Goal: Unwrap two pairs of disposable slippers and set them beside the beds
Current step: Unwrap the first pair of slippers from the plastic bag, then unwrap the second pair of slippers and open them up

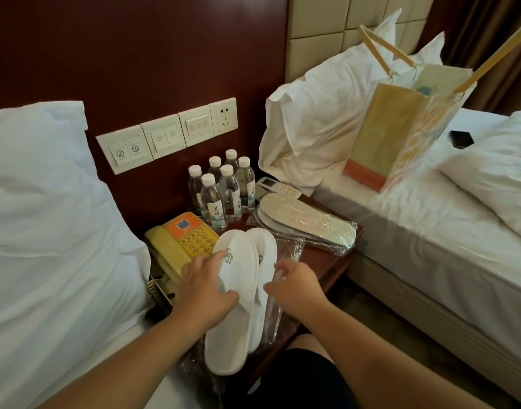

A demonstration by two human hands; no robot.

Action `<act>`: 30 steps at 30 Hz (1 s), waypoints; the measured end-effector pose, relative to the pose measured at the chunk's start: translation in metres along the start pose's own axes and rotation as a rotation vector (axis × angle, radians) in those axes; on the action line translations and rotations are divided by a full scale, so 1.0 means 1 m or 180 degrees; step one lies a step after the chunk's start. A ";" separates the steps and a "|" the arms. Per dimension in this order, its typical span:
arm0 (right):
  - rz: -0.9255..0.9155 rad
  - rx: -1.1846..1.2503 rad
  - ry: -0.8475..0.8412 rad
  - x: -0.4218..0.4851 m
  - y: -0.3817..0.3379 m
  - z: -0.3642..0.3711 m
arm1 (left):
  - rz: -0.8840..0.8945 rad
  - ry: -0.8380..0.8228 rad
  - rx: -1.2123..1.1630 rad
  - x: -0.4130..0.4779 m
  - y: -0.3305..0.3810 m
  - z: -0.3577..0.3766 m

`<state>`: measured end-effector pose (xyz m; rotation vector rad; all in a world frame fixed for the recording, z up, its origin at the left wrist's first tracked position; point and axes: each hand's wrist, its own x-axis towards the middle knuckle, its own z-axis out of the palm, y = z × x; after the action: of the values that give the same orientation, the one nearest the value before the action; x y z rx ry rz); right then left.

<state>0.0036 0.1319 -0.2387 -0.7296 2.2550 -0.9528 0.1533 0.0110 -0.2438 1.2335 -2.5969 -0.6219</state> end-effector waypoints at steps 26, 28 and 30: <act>-0.0636 -0.1891 -0.0010 0.189 0.118 -0.123 | -0.0893 -0.1276 -0.1944 0.158 0.164 0.139; -0.0779 -0.1674 0.0157 0.190 0.122 -0.127 | -0.1038 -0.1443 -0.2142 0.158 0.168 0.143; -0.0818 -0.1461 0.0300 0.187 0.123 -0.130 | -0.1250 -0.1683 -0.2374 0.157 0.173 0.143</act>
<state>-0.2444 0.1383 -0.3124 -1.2186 2.5383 -0.5866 -0.1155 0.0270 -0.2929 1.4147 -2.0549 -1.9919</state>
